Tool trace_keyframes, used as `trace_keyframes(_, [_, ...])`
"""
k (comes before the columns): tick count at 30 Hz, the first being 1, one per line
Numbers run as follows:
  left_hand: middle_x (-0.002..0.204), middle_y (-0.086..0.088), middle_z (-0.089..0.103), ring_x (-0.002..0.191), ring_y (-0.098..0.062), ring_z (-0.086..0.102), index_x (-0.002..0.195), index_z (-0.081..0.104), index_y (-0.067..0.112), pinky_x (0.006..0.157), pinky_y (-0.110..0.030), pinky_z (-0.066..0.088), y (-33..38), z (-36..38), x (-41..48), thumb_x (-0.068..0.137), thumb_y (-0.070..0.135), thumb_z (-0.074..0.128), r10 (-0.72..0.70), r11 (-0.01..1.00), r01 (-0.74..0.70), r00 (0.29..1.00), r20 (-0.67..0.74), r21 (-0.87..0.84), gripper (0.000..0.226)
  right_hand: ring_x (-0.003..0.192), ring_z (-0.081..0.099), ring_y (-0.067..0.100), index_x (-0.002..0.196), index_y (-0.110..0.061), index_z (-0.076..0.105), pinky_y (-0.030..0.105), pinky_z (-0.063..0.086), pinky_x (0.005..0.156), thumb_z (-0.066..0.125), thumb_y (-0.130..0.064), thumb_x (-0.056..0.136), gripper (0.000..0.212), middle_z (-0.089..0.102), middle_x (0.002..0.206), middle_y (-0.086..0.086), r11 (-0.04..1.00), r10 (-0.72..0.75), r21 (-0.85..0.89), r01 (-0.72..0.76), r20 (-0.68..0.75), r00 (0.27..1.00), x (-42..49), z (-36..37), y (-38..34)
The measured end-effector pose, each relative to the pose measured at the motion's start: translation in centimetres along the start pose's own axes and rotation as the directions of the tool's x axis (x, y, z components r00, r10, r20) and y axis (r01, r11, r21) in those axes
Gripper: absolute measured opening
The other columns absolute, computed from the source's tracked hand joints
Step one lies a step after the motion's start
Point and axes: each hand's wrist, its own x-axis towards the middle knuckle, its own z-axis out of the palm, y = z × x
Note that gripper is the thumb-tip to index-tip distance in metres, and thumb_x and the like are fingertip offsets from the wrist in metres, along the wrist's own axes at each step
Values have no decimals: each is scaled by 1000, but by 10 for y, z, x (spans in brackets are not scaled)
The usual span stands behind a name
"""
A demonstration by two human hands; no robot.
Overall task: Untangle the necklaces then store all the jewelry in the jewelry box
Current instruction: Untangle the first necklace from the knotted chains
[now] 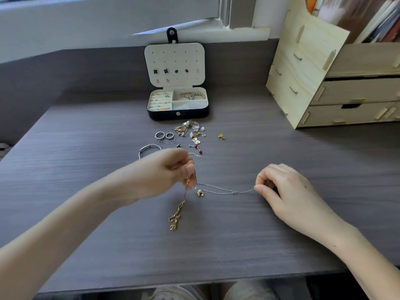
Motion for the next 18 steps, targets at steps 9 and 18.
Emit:
trace_keyframes(9, [62, 7, 48, 60, -11, 48, 74, 48, 13, 68, -30, 53, 28, -14, -2, 99, 15, 44, 117, 988, -111, 992, 56, -108, 25, 116, 43, -10, 124, -35, 54, 4, 28, 97, 59, -33, 91, 33, 53, 121, -27, 903, -139, 419, 97, 71, 988, 25, -4, -52])
trace_keyframes(18, [62, 0, 47, 54, -8, 41, 86, 57, 2, 51, -17, 38, 3, -56, -26, 81, 26, 57, 58, 984, -71, 995, -81, -161, 24, 51, 50, 14, 80, -6, 65, 17, 41, 53, 56, -14, 92, 17, 55, 55, 0, 546, -215, 838, -20, 162, 963, 63, -7, -95])
